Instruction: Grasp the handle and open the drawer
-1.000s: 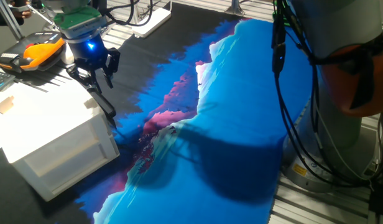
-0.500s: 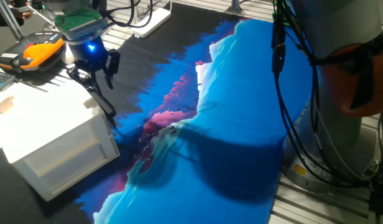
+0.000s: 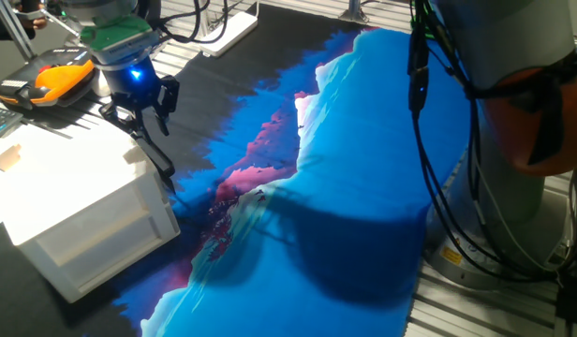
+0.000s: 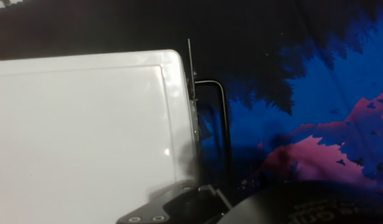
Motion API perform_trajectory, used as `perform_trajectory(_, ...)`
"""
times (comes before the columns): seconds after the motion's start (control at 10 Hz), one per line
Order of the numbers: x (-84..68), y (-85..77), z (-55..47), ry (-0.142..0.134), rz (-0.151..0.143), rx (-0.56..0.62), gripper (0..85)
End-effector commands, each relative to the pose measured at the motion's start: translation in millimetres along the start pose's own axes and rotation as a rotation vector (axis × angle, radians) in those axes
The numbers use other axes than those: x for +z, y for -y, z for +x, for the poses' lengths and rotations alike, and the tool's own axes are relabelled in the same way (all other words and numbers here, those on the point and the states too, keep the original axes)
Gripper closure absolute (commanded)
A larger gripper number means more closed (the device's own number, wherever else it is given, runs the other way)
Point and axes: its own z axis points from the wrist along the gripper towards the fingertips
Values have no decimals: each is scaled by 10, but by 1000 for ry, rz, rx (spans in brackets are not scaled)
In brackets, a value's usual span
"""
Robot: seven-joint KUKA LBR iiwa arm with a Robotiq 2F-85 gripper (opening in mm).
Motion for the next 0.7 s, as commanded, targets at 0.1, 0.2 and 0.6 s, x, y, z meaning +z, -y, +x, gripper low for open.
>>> perform_trajectory(0.1,24,-5,-25,1,2,-1,510)
perform_trajectory(0.2,36,-3,-39,0,1,-1,510)
perform_trajectory(0.6,99,-7,-66,4,-4,-2,510)
